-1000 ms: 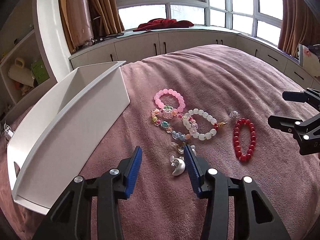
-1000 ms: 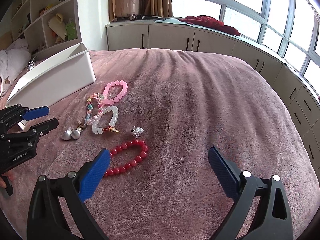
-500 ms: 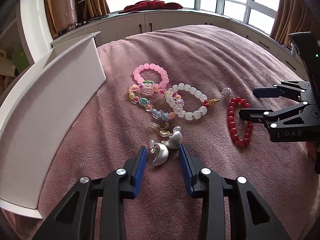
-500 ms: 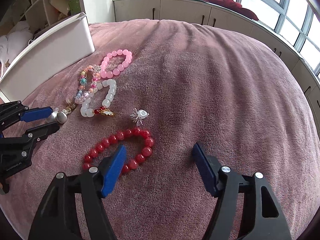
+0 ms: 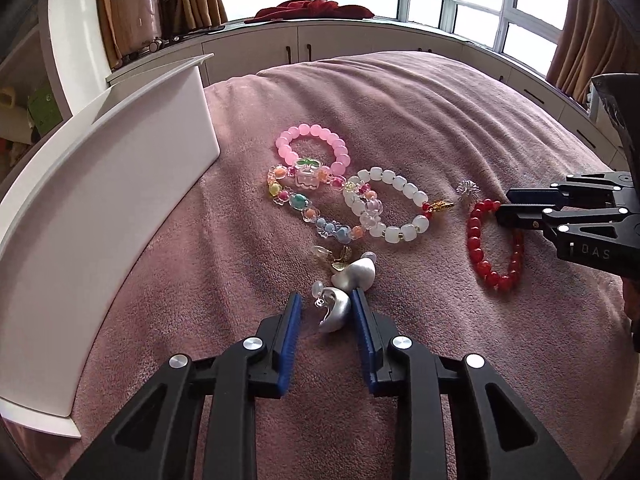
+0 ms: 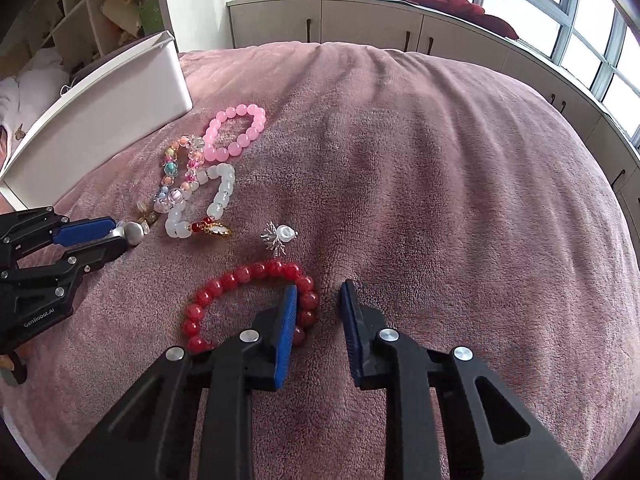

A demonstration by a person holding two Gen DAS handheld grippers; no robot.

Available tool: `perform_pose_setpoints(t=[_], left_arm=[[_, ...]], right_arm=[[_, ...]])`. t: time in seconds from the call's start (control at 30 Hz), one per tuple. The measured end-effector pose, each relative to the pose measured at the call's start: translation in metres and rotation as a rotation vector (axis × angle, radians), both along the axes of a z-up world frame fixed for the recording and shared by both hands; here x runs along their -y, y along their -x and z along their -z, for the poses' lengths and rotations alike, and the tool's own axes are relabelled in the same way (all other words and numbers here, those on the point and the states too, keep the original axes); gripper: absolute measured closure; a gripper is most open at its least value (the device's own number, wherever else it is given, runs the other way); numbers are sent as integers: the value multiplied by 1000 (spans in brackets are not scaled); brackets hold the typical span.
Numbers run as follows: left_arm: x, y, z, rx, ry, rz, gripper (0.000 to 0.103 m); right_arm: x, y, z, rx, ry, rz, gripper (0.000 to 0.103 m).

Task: Organize jewelry
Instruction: 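Grasp a silver heart earring with the left tool while the right tool grasps the red bead bracelet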

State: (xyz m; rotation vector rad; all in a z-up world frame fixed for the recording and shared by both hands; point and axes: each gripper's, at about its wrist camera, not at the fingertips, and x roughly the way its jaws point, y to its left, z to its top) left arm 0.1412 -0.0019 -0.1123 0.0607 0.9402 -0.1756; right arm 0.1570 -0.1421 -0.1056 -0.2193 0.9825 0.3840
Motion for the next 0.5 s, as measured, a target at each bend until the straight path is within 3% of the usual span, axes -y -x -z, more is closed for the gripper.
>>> perform_pose_setpoints(t=[0.13,0.23,0.5], left_arm=[[-1,0,-1,4,0,-5,72],[-1,0,-1,1,3,-6,72],[0,2,-6,20,31,9,75]], right_arm=[[-1,1,-3,8,-11,-7,86],[1,3,-8,19,-44,-13,101],[0,5,-7,-4,-51,-24,102]])
